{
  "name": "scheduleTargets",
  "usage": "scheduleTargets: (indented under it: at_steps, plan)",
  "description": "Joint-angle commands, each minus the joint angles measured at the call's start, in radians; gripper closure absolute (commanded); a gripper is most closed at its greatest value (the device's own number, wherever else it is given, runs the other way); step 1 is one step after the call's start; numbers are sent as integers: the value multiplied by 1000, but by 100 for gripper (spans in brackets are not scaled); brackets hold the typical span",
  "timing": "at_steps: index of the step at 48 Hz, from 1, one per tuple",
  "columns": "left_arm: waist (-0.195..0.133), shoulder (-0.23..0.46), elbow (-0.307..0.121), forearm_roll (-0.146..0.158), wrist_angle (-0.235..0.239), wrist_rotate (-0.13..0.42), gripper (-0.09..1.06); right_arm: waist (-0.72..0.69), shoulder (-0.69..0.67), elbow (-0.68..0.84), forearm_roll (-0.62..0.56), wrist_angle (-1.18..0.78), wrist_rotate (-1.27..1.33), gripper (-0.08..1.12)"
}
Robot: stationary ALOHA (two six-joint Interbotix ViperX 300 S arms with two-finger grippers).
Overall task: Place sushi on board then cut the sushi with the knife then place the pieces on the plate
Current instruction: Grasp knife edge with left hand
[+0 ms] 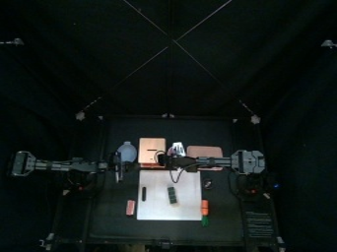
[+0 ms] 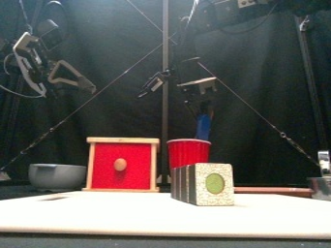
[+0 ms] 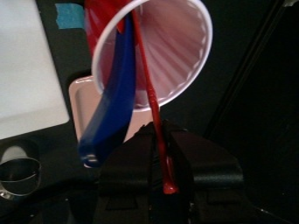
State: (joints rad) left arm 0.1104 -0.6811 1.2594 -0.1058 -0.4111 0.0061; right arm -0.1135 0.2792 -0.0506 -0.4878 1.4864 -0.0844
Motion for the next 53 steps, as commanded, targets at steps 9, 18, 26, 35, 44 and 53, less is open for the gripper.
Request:
scheduleTargets:
  at_steps: [9, 18, 26, 35, 44, 53]
  plan:
    - [6, 2, -12, 0, -5, 0, 99, -48, -67, -83, 2, 18, 2, 63]
    - [8, 2, -14, 0, -6, 0, 99, -77, -101, -129, 23, 41, 2, 63]
    - [8, 2, -15, 0, -6, -2, 99, -87, -146, -130, 61, 46, 2, 63]
    - [8, -2, -17, 0, -6, 0, 99, -87, -215, -133, 67, 51, 2, 63]
    - [8, -23, -17, 0, -8, -2, 99, -87, -318, -121, 72, 52, 8, 63]
    - [8, -51, -26, 0, -12, -5, 99, -86, -437, -69, 75, 52, 18, 63]
